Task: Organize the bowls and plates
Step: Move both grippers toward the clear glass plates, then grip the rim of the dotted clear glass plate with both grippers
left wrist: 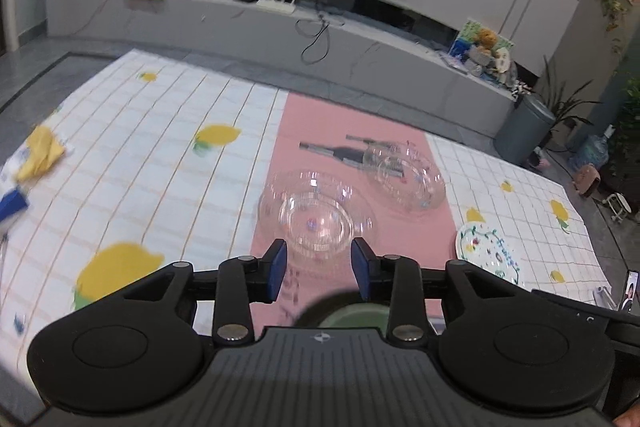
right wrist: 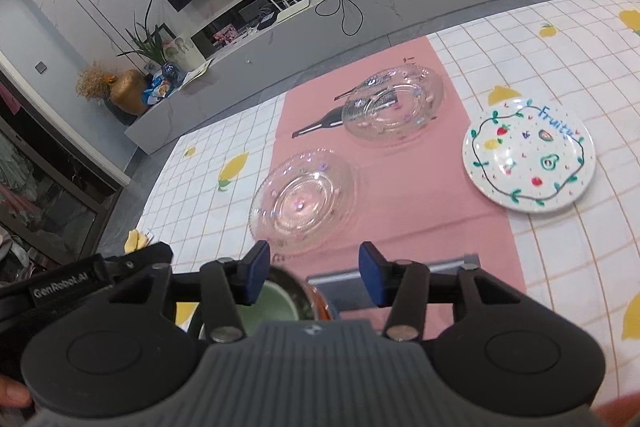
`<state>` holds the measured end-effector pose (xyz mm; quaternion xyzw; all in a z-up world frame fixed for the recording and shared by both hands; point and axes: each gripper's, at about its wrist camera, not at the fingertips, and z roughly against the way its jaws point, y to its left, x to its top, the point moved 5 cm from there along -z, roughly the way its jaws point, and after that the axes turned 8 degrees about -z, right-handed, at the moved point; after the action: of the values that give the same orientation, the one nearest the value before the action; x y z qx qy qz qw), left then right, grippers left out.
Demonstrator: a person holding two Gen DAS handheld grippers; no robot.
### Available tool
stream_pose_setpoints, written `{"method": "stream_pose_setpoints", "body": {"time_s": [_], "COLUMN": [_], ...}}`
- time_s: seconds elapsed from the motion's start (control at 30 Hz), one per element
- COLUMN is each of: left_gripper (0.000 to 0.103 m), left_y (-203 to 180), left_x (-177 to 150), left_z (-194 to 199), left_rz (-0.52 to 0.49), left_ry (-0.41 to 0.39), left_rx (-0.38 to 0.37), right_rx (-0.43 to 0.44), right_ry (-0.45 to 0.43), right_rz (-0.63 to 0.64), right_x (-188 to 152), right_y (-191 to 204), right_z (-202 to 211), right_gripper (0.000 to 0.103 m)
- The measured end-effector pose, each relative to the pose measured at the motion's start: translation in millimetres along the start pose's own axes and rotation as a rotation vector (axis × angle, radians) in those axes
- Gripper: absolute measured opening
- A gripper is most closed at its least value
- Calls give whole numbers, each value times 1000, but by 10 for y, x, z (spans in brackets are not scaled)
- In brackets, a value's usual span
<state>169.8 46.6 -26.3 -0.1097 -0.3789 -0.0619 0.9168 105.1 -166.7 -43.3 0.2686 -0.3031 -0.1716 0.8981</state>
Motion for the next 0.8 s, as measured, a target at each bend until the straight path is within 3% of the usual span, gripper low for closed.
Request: {"method": "stream_pose_setpoints", "body": {"time_s": [0.47,0.6,0.8], "left_gripper": [41,41,41], "left_y": [325,437,614], "left_x": [182,126,32], "left_z": [-955,-1154,-1426], "left_rz": [-38,-42,55], "left_ry": [54,47,102], "left_rx": [-11,55,61], "right_rx": [-38,-40,-59], "right_ry": [120,137,181], "right_rz": [42,46,-42], "right_x": [414,508,604], "right_y": [-67,-63,-235], "right_z": [-965,-1226,-1579], "right_gripper": [48,44,44]}}
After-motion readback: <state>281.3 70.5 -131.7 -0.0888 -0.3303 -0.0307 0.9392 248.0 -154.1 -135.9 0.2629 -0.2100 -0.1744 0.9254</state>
